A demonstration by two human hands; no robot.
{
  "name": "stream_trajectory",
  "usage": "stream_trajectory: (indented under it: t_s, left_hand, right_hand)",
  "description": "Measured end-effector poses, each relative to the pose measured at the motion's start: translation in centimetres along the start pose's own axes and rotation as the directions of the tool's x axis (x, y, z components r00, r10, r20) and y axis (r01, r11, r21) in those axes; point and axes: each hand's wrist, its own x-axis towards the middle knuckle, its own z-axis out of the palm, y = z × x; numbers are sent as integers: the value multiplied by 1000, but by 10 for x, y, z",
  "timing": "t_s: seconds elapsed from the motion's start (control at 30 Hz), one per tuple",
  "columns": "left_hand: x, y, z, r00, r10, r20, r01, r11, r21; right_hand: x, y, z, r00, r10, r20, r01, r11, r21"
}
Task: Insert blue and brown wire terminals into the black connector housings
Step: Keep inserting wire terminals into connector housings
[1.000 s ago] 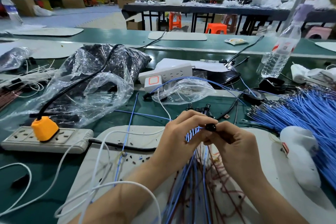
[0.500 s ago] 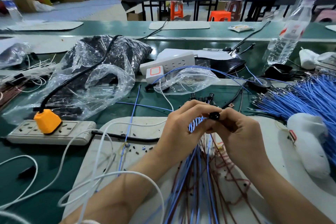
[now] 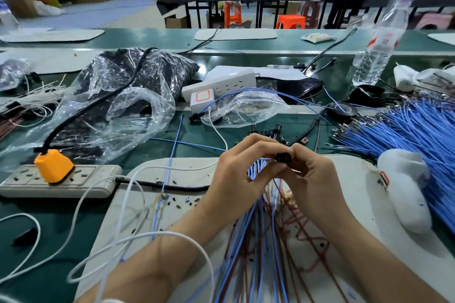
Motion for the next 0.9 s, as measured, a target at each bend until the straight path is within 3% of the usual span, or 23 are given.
stream_trajectory:
  t_s: [0.3, 0.5, 0.63, 0.77, 0.83, 0.9]
  left_hand:
    - [-3, -1, 3, 999, 50, -21, -49, 998, 42]
    - [-4, -8, 7, 983, -158, -94, 156, 987, -31]
    - [-2, -14, 4, 953, -268, -141, 250, 959, -136]
    - [-1, -20, 2, 927, -333, -174, 300, 935, -188]
    - [-2, -22, 2, 923, -346, -170, 313, 930, -192]
    - [-4, -21, 0, 917, -360, -170, 320, 921, -223]
  right_hand:
    - [0, 2, 5, 1000, -9, -8, 9, 997, -82]
    - [-1, -2, -2, 996, 73, -41, -78, 986, -149]
    - [24, -15, -8, 992, 46, -117, -73, 968, -239]
    - [87, -21, 13, 999, 35, -9, -35, 936, -349]
    - [120, -11, 28, 984, 134, 121, -47, 840, -541]
    - [145, 10, 43, 933, 291, 212, -29, 649, -760]
